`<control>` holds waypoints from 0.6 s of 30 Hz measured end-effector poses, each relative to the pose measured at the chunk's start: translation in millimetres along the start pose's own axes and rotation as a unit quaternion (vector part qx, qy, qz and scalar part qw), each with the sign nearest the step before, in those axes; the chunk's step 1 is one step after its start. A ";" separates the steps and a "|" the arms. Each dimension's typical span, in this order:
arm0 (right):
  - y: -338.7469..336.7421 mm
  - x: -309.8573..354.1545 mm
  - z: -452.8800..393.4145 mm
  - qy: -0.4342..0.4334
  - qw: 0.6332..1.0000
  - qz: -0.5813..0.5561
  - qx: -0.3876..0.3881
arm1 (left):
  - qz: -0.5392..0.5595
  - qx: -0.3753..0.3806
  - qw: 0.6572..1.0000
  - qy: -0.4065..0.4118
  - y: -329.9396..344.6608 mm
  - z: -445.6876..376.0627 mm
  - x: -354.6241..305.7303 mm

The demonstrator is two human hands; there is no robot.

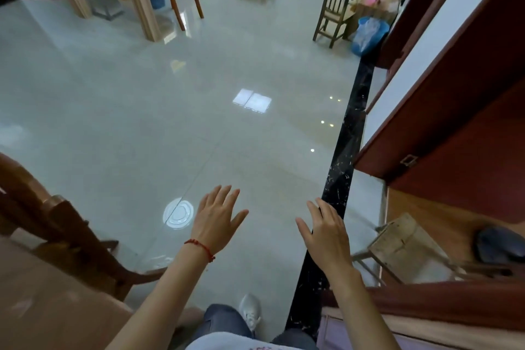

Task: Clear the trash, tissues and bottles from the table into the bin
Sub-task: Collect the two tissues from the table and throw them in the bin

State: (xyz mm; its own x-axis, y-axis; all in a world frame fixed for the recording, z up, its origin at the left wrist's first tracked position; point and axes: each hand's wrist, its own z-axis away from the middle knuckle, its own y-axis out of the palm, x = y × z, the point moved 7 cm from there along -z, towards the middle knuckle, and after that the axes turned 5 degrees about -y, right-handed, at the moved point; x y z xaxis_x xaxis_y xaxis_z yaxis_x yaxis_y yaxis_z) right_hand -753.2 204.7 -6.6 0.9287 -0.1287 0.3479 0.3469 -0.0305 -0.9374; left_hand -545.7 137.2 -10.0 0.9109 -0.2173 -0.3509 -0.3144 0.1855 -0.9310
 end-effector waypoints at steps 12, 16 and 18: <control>-4.7 -35.1 -156.5 -0.030 1.000 -0.005 -0.004 | 0.000 -0.003 0.999 -0.051 -3.4 -148.1 -6.3; -5.6 -41.7 -233.4 -0.086 0.996 0.016 0.030 | 0.011 -0.026 0.995 -0.096 -12.5 -201.7 -8.2; -10.5 -41.2 -270.8 -0.116 0.992 0.020 0.041 | 0.019 -0.038 0.992 -0.122 -20.4 -224.6 -8.4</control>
State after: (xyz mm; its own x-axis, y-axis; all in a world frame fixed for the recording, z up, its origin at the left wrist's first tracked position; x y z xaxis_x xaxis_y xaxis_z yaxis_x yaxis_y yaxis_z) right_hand -830.6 -58.1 -15.6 0.9437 0.1031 0.3143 0.3104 0.0523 -0.9492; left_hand -606.9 -79.9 -10.7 0.9326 0.0293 -0.3598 -0.3608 0.1151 -0.9255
